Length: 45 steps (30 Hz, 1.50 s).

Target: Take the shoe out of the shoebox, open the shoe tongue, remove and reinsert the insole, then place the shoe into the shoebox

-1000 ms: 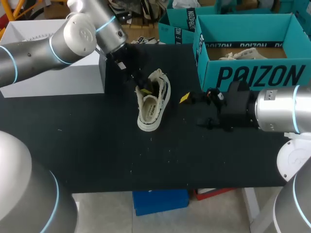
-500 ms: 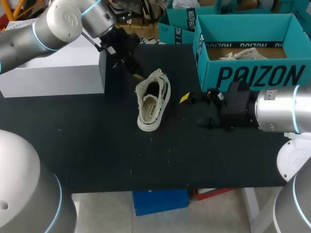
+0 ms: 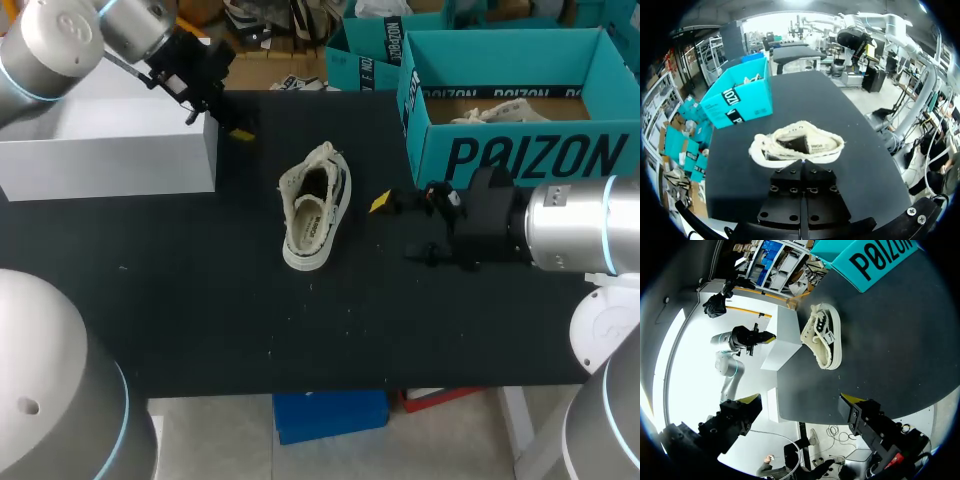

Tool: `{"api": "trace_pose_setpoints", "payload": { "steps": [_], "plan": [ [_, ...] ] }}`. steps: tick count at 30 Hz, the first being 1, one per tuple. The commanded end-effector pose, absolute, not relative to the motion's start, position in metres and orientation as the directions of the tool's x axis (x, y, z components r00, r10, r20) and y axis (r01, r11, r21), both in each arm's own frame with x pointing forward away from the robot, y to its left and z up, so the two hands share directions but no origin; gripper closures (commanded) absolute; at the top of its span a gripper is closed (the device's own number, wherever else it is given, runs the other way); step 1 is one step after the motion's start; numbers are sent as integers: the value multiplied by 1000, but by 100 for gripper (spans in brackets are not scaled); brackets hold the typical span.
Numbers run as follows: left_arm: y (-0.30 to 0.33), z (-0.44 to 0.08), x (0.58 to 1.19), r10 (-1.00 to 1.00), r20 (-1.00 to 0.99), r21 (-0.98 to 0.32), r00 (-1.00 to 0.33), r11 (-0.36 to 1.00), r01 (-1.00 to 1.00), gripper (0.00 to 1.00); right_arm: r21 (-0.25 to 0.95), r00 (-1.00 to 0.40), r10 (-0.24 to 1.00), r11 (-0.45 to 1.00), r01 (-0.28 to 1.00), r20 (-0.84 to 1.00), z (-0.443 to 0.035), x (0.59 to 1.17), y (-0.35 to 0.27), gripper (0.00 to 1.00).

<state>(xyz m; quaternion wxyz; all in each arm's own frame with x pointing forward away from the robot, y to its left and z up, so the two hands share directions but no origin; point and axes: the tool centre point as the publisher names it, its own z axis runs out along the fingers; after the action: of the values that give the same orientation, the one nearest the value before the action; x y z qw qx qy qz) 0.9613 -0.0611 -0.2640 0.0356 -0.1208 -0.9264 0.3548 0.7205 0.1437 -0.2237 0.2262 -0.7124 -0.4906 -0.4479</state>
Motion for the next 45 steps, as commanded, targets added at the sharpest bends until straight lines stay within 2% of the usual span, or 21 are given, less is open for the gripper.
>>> {"api": "trace_pose_setpoints", "payload": {
  "steps": [1,2,3,4,5,41,45],
  "plan": [
    [-42,-255,943,211,-51,-657,-976,729,192,84,117,118,497,-416,902,860,-223,721,144,0],
    [-40,-254,941,213,-43,-654,-976,733,189,76,117,118,497,-416,902,860,-223,721,144,0],
    [-38,-253,939,223,-30,-643,-974,742,190,60,117,118,497,-416,902,860,-223,721,144,0],
    [-36,-253,936,227,-23,-640,-974,745,189,5,117,118,497,-416,902,860,-223,721,144,0],
    [-34,-252,934,236,-15,-631,-972,752,193,0,117,118,497,-416,902,860,-223,721,144,0],
    [-34,-252,934,236,-15,-631,-972,752,193,0,117,118,497,-416,902,860,-223,721,144,0],
    [-34,-252,934,236,-15,-631,-972,752,193,0,129,103,567,-354,926,817,-225,725,150,0]
  ]
}}
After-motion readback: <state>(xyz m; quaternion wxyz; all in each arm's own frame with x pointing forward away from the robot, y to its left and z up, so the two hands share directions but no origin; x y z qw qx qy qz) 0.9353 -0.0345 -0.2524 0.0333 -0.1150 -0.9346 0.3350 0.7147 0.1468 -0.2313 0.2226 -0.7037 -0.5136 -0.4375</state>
